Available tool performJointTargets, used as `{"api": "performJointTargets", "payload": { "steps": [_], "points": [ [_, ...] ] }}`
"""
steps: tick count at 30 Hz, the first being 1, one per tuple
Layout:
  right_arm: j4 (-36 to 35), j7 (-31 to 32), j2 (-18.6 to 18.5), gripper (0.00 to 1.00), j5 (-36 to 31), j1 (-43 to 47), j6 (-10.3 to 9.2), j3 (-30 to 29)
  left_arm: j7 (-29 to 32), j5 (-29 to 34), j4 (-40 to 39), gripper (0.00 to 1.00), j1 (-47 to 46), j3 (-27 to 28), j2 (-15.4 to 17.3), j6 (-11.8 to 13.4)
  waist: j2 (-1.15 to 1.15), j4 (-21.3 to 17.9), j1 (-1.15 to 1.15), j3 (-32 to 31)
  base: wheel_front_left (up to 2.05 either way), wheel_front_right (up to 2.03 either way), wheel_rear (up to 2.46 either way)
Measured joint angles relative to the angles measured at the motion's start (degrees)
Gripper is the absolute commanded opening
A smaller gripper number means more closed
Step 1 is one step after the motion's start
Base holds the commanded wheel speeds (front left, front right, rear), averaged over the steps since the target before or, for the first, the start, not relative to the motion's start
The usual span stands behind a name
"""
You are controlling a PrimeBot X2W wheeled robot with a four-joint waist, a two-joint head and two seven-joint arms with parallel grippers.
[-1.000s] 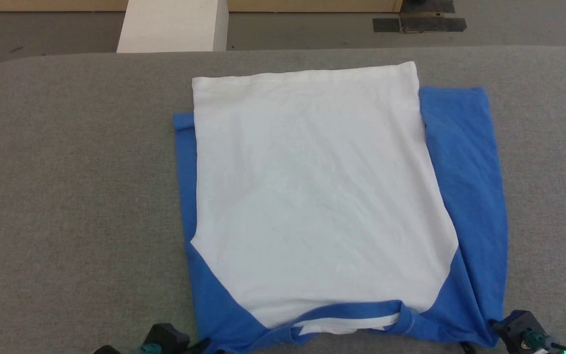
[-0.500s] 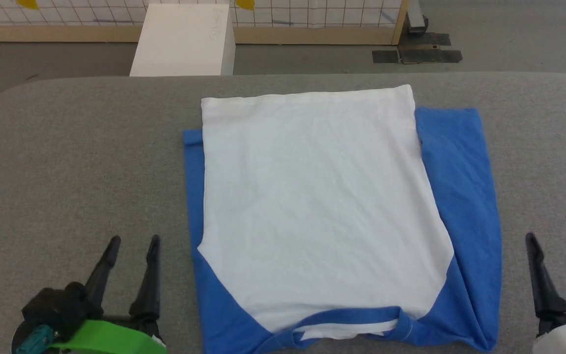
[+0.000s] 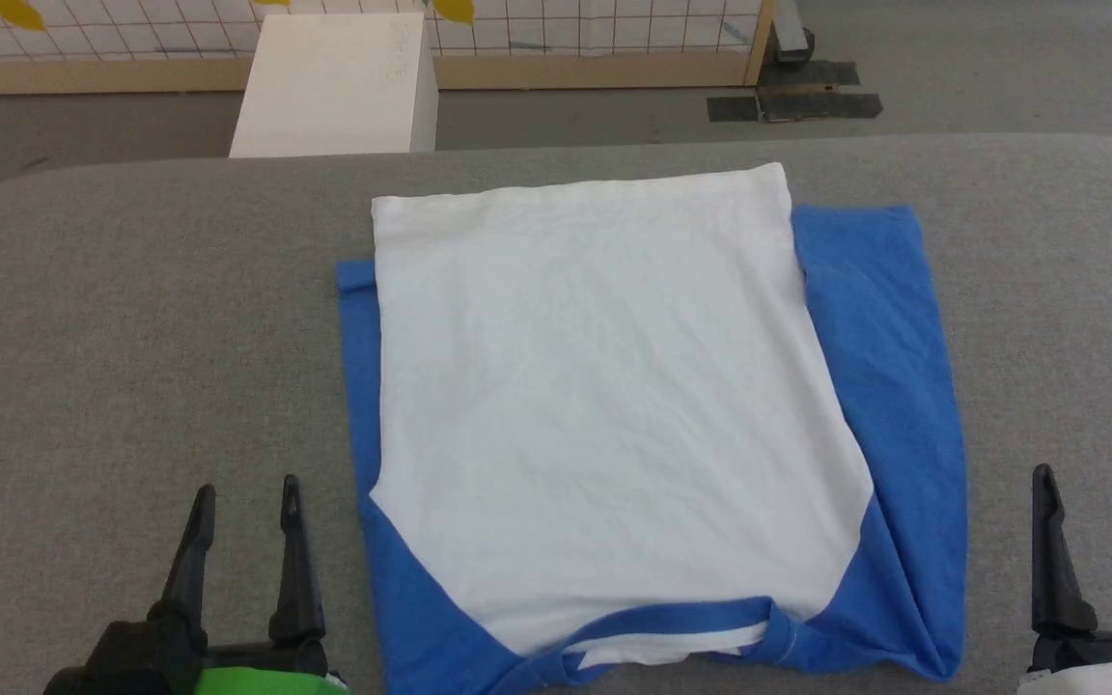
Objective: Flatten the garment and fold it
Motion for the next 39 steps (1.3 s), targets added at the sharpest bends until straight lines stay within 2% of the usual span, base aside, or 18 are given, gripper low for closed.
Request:
{"api": "performJointTargets", "payload": {
  "steps": [3,6,9,14,17,21,25,32,39],
  "points": [
    [0.0,-0.4,0.0,1.0,0.0,-0.6,0.0,-0.6,0.0,0.0,1.3,1.0,-1.7,1.4,1.2,-4.0,0.0,0.1,0.0,1.0,0.0,0.0,0.0],
    [-0.9,-0.4,0.0,1.0,-0.2,-2.2,0.0,-0.8,1.9,0.0,2.5,1.0,-7.6,1.5,5.7,-8.7,0.0,0.3,0.0,2.4,0.0,0.0,0.0],
    [-2.4,0.0,0.0,1.0,-0.4,-4.4,0.0,-0.6,8.0,-0.5,2.6,1.0,-16.2,1.8,10.4,-12.7,0.0,0.6,0.0,4.2,0.0,0.0,0.0],
    [-5.4,1.0,0.0,1.0,-0.4,-7.5,0.0,0.7,21.7,-4.5,3.8,1.0,-32.0,2.4,17.1,-18.8,0.0,1.0,0.0,8.2,0.0,0.0,0.0],
    [-6.2,1.8,0.0,1.0,-0.2,-9.3,0.0,2.0,28.6,-6.9,7.7,1.0,-40.1,1.9,20.3,-21.3,0.0,1.1,0.0,11.0,0.0,0.0,0.0],
    [-6.3,2.2,0.0,1.0,-0.2,-11.2,0.0,2.7,35.3,-10.9,12.5,1.0,-48.1,-1.3,22.5,-23.1,0.0,1.0,0.0,15.2,0.0,0.0,0.0],
    [-5.8,1.9,0.0,1.0,-0.2,-12.7,0.0,3.2,38.9,-14.2,16.5,1.0,-51.8,-5.4,24.0,-23.5,0.0,0.7,0.01,19.1,0.0,0.0,0.0],
    [-5.4,1.6,0.0,1.0,-0.3,-14.6,0.0,3.2,39.3,-17.7,20.1,1.0,-55.5,-12.3,27.5,-23.5,0.0,-0.4,0.01,25.0,0.0,0.0,0.0],
    [-5.5,1.6,0.0,1.0,-0.3,-15.1,0.0,2.8,37.8,-19.9,22.7,1.0,-58.0,-16.1,28.8,-23.5,0.0,-1.7,0.01,29.2,0.0,0.0,0.0]
  ]
}}
